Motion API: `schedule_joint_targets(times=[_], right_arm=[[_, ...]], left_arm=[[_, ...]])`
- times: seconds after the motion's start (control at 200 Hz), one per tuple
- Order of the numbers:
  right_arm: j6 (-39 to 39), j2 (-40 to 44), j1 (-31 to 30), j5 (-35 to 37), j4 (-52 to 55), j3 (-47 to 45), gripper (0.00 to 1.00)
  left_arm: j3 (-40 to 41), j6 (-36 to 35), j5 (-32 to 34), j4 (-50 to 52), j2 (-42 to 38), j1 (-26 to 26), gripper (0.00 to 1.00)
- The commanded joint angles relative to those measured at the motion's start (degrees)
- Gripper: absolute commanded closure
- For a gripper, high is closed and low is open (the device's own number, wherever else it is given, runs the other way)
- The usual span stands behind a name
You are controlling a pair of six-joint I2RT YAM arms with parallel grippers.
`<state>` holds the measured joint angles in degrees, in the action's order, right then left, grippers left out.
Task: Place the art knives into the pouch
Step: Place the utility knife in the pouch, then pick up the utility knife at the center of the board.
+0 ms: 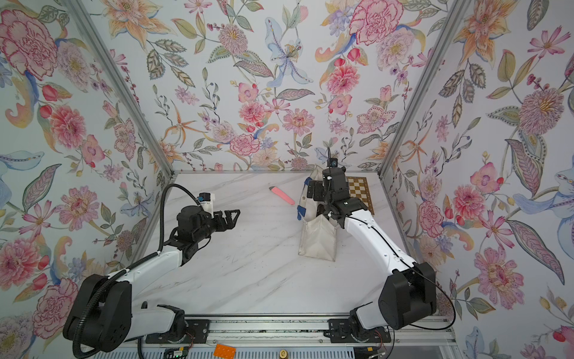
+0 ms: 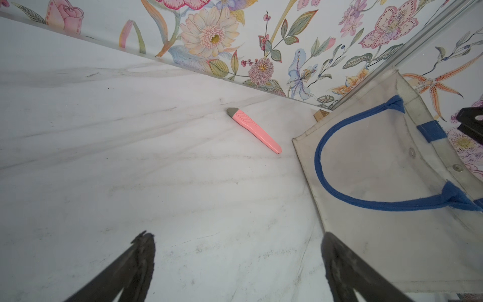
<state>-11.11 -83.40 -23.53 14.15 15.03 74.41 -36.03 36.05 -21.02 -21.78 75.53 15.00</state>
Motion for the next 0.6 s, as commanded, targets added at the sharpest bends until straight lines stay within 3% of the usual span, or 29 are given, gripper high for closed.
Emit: schedule_joint_targets(times=[0.0,0.28,0.5,0.596], right_arm=[[9.1,-2.3,-6.5,0.3,0.9,6.1,0.01],[15.4,-20.9,-9.8,-8.1,9.2,27.4,0.0],[15.6,-36.4,-8.7,-16.3,13.0,41.3,0.21],[14.4,-42.5,-7.3,-18.9,15.0,47.1,0.25]], left_arm=[[-0.9,0.9,-1.9,-2.1,0.6,-0.3,0.01],[-0.5,1.2,-2.0,-1.9,-0.6,-0.3,0.01],[0.0,0.5,-0.8,0.4,-3.3,-0.4,0.01],[0.0,0.2,-0.1,1.7,-4.2,-0.4,0.0]])
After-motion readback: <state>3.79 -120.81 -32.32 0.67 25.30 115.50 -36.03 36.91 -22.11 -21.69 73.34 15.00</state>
